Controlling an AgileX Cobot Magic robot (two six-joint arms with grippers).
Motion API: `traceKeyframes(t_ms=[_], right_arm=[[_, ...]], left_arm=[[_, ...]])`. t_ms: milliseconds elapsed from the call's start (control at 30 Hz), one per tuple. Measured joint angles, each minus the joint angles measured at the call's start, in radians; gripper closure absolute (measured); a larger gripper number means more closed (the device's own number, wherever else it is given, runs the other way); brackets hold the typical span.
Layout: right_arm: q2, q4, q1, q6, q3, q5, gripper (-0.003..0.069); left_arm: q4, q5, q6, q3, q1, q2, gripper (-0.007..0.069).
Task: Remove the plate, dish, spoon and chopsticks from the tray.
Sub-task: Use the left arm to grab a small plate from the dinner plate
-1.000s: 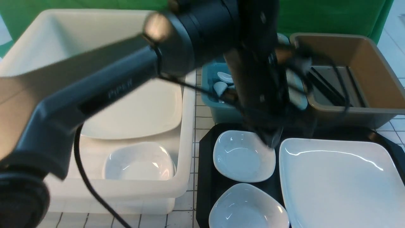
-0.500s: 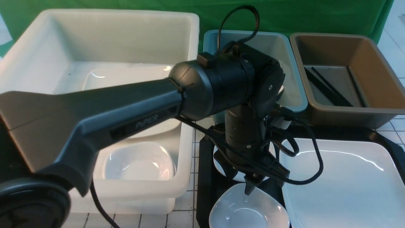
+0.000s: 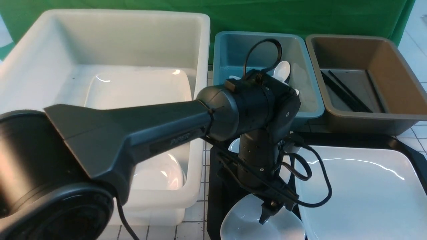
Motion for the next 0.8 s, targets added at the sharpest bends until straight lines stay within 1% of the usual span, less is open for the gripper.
traceKeyframes(t_ms=[267,367,400,433,500,567,800], right_arm=[[0.000,0.000,0.000,-0.012,0.000,0.000,0.0561],[0.000,0.000,0.000,-0.018,0.000,0.000,0.0560],[0.000,0.000,0.000,-0.021,0.000,0.000,0.0561],[0.000,0.000,0.000,-0.021,0.000,0.000,0.0561],[0.000,0.000,0.000,-0.021,0.000,0.000,0.0561],[0.000,0.000,0.000,-0.021,0.000,0.000,0.0559],[0.000,0.003,0.000,-0.021,0.000,0.000,0.0559]], left_arm=[[-0.001,-0.006,0.006,0.000,0.000,0.030,0.0111],[-0.005,-0.008,0.020,0.000,0.000,0.030,0.0168],[-0.008,-0.008,0.028,0.000,0.000,0.030,0.0259],[-0.007,-0.007,0.033,0.000,0.000,0.030,0.0296],[-0.006,0.012,0.039,-0.001,0.002,0.027,0.0434],[-0.014,0.030,0.052,-0.005,0.004,0.019,0.0496],[-0.019,0.033,0.056,-0.009,0.005,0.006,0.0507]])
